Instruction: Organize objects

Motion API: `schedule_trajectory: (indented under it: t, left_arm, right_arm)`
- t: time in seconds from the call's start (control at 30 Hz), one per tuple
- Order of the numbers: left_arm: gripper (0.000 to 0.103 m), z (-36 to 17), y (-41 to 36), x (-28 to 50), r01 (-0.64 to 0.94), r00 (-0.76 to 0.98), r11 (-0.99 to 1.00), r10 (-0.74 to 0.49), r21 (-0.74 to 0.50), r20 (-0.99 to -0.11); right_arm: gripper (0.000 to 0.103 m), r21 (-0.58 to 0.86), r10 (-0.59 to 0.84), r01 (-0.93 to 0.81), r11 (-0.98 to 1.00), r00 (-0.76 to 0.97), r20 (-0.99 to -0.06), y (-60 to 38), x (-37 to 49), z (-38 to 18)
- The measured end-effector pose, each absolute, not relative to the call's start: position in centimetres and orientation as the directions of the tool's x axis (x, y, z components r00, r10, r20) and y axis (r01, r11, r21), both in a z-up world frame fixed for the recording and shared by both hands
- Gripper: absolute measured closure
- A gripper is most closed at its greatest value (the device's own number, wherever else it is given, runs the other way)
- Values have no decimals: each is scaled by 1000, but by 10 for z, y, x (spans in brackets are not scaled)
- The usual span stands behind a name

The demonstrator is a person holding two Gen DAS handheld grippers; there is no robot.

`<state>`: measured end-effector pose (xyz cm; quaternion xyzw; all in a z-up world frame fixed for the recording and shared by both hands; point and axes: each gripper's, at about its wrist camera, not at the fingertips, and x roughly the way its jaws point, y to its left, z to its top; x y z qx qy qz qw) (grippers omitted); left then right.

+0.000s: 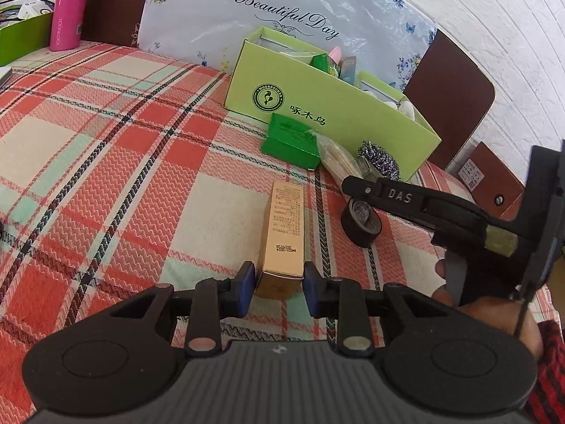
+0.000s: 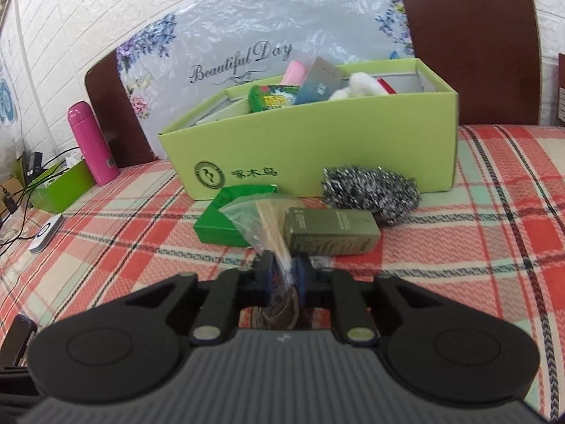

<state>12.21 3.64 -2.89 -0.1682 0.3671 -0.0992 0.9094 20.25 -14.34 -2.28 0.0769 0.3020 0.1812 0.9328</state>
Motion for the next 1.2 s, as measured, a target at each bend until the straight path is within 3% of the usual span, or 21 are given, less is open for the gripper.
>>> schedule_trajectory:
  t: [0.17, 0.27, 0.57, 0.63, 0.7, 0.77, 1.2]
  left_arm:
    - [73, -28, 35, 124, 68, 712, 929, -300, -363, -635]
    - [75, -27, 36, 121, 84, 706, 927, -314, -366, -635]
    - [78, -24, 34, 86, 146, 678, 933, -336, -329, -653]
    - [68, -23, 33, 87, 128, 688, 937, -319, -324, -652]
    - [52, -21, 34, 90, 104, 699, 936, -308, -335, -645]
    - [48, -19, 33, 93, 96, 717, 941, -291, -324, -633]
    - [57, -26, 21, 107, 115, 703, 955, -273, -273, -656]
  right_arm:
    - [96, 238, 409, -334, 912, 787, -462, -152, 168, 1]
    - [96, 214, 384, -320, 923, 798, -464, -166, 142, 8]
    - [94, 123, 370, -377, 918, 703, -608, -176, 64, -19]
    - [82, 125, 373, -378, 917, 708, -600, -174, 61, -19]
    - [60, 128, 370, -368, 921, 723, -583, -174, 62, -15]
    - [48, 103, 352, -362, 926, 738, -576, -173, 65, -12]
    - [46, 58, 294, -329, 943, 737, -608, -169, 96, -27]
